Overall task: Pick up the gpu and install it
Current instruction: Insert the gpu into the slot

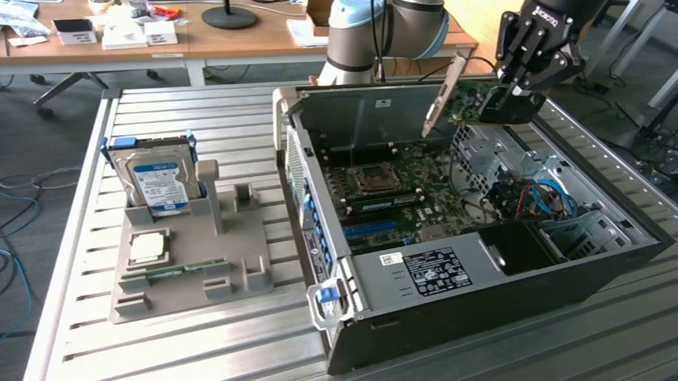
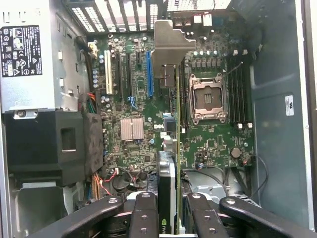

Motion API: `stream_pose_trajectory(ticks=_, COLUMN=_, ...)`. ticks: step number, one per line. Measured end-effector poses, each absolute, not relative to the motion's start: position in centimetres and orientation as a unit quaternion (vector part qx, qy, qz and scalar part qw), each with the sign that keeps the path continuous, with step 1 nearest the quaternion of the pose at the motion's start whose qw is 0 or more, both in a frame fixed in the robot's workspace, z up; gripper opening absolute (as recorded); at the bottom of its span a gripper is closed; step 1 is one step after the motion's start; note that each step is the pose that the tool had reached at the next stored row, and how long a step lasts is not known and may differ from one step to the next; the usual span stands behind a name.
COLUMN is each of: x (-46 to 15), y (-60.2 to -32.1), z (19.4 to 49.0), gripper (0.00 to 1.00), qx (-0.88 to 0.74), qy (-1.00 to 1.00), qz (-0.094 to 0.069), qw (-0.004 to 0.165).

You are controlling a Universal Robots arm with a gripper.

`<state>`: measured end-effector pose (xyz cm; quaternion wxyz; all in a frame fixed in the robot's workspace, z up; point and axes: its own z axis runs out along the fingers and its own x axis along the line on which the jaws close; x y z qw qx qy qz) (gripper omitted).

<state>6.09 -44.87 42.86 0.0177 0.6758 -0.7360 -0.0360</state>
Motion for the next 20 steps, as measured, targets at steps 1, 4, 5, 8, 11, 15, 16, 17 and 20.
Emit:
stream_pose_trajectory(ticks=1, x=6.1, y=-44.9, z=42.9, gripper=0.27, qx=0.676, qy=-0.736, qz=-0.036, qw=0.018)
stream_pose_trajectory(ticks=4, x=6.1, y=-44.9, z=42.9, gripper=0.27, qx=0.677, qy=-0.735, qz=-0.036, qw=0.017)
stream_pose_trajectory(ticks=5, x=6.1, y=-44.9, z=42.9, gripper=0.27, qx=0.679, qy=-0.733, qz=-0.035, qw=0.017)
stream_pose_trajectory(ticks=8, x=6.0, y=-44.9, z=42.8, gripper=0.27, qx=0.682, qy=-0.731, qz=-0.029, qw=0.01)
stream_pose_trajectory(ticks=11, x=5.9, y=-44.9, z=42.8, gripper=0.27, qx=0.684, qy=-0.73, qz=-0.016, qw=-0.003)
stream_pose_trajectory(ticks=15, x=5.2, y=-44.9, z=42.7, gripper=0.27, qx=0.684, qy=-0.729, qz=-0.001, qw=-0.02)
stream_pose_trajectory(ticks=16, x=4.8, y=-44.9, z=42.7, gripper=0.27, qx=0.684, qy=-0.729, qz=0.002, qw=-0.023)
stream_pose_trajectory(ticks=17, x=4.6, y=-44.9, z=42.7, gripper=0.27, qx=0.684, qy=-0.729, qz=0.003, qw=-0.024)
stream_pose_trajectory(ticks=20, x=4.3, y=-44.9, z=42.7, gripper=0.27, qx=0.684, qy=-0.729, qz=0.003, qw=-0.024)
